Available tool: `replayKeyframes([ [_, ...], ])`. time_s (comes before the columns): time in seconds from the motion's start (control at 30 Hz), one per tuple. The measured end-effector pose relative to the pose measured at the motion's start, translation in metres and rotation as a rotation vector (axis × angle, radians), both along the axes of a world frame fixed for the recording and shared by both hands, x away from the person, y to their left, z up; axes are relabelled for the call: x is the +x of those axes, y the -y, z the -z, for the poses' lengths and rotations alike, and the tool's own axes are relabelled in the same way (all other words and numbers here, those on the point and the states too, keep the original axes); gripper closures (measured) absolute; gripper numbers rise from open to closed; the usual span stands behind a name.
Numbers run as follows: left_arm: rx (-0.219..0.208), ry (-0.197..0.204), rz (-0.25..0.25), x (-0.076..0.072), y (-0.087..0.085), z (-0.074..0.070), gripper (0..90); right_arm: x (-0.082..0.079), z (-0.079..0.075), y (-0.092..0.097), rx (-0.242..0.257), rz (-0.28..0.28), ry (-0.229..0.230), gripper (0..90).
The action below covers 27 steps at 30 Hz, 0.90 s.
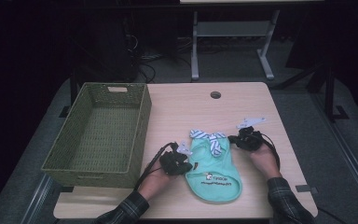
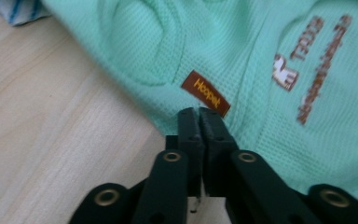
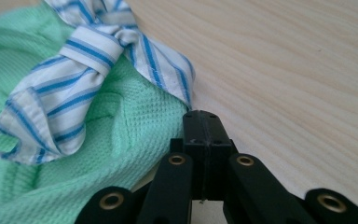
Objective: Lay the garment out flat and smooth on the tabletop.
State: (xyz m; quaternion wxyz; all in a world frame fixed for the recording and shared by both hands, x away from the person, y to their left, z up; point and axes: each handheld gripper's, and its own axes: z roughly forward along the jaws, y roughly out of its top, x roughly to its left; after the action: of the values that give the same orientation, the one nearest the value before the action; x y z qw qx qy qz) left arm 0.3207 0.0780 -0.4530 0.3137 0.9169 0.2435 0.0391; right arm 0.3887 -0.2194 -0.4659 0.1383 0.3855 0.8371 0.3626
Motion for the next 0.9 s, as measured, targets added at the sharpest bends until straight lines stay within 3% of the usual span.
replayKeyframes([
  [0.2,-0.062,0.017,-0.039,0.011,-0.004,-0.015,73.5,-0.001,-0.009,0.005,0.056,-0.006,0.007,80.2],
  [0.47,-0.060,0.036,-0.067,0.028,-0.006,-0.027,55.8,0.001,-0.019,0.004,0.086,-0.039,0.010,62.7],
  [0.77,-0.063,0.055,-0.109,0.052,-0.004,-0.037,49.3,0.010,-0.028,0.002,0.093,-0.061,0.032,53.9],
  [0.9,-0.081,0.068,-0.140,0.064,-0.001,-0.041,47.6,0.014,-0.029,0.001,0.109,-0.064,0.021,53.1],
])
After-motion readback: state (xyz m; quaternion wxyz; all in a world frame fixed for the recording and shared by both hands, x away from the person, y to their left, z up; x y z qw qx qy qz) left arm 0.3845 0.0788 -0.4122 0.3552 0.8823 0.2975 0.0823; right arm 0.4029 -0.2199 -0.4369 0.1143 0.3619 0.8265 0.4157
